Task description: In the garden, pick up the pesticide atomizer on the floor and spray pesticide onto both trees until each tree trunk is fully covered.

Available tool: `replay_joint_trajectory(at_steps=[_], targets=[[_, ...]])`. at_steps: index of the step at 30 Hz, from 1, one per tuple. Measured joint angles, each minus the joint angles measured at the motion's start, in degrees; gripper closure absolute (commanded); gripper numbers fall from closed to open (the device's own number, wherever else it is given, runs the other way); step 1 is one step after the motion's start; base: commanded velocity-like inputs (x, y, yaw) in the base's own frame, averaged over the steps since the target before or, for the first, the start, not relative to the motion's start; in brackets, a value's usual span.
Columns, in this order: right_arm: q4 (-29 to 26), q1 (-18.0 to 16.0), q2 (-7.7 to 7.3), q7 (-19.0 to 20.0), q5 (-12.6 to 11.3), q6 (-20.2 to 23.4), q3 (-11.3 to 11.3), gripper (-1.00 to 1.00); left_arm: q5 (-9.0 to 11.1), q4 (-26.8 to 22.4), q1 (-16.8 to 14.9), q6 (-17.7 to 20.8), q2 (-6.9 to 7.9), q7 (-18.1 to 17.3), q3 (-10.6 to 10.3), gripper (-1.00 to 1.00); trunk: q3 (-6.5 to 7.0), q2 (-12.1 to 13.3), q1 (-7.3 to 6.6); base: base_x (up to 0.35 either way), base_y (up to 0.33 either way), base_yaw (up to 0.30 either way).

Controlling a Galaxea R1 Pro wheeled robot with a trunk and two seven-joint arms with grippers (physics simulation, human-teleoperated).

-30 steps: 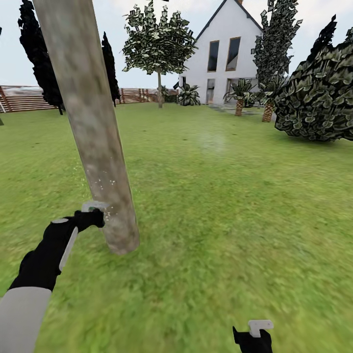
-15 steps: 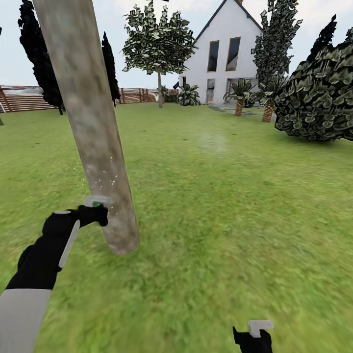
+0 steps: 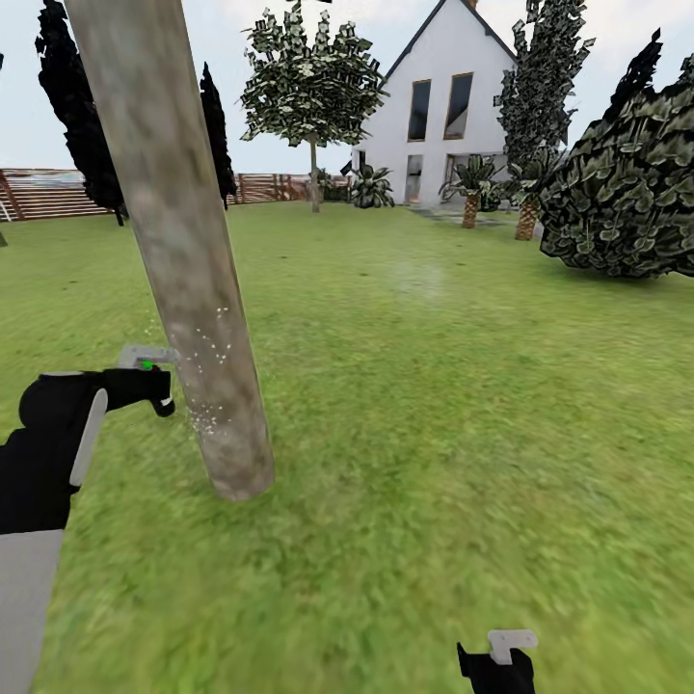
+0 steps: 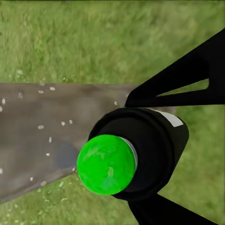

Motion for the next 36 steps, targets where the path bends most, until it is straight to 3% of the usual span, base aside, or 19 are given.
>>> replay_joint_trajectory(at_steps=[3,5,7,9,11,14,18,25,28,36], targets=[[0.00,0.16,0.00,0.00,0.00,0.00,0.06,-1.00,0.06,0.37,0.40,-0.23,-0.18,0.00,-0.21,1.00,0.00,0.00,0.00,0.000,0.000,0.000],[0.00,0.17,0.00,0.00,0.00,0.00,0.05,-1.00,0.40,0.60,2.15,-0.67,-1.05,-0.01,-1.57,1.00,-0.01,0.00,0.00,0.000,0.000,0.000],[0.00,0.17,0.00,0.00,0.00,0.00,0.04,-1.00,0.83,0.71,5.51,-0.98,-4.74,0.26,-4.52,1.00,-0.01,0.01,0.01,0.000,0.000,0.000],[0.00,0.17,0.00,0.00,0.00,0.00,0.04,-1.00,-0.31,1.64,6.60,-1.38,-6.06,0.41,-5.11,1.00,0.00,0.00,0.00,0.000,0.000,0.000],[0.00,0.17,0.00,0.00,0.00,0.00,0.05,-1.00,-0.59,5.51,6.79,-2.26,-6.16,0.43,-5.13,1.00,-0.01,0.01,0.01,0.000,0.000,0.000],[0.00,0.17,0.00,0.00,0.00,0.00,0.06,-1.00,-0.51,12.88,6.84,-7.59,-6.23,0.64,-5.12,1.00,-0.01,0.00,0.01,0.000,0.000,0.000],[-0.06,0.17,-0.03,0.00,0.02,0.00,0.02,-1.00,-0.48,17.59,6.85,-9.37,-6.33,0.85,-5.12,1.00,0.00,0.00,0.00,0.000,0.000,0.000],[-0.09,0.17,-0.09,-0.10,0.01,0.00,-0.02,-1.00,-0.77,21.65,6.90,-9.54,-6.34,0.97,-5.13,1.00,0.00,0.00,0.00,0.104,0.000,0.000],[-0.09,0.17,-0.09,-0.02,-0.06,0.00,-0.02,-1.00,-1.06,25.64,6.92,-9.74,-6.20,1.04,-5.10,1.00,0.00,0.00,0.00,0.329,-0.006,0.000],[-0.09,0.17,-0.05,0.00,-0.09,0.00,0.01,-1.00,-0.98,26.03,6.91,-9.78,-6.31,1.05,-5.13,1.00,0.00,0.00,0.00,0.197,-0.199,0.150]])
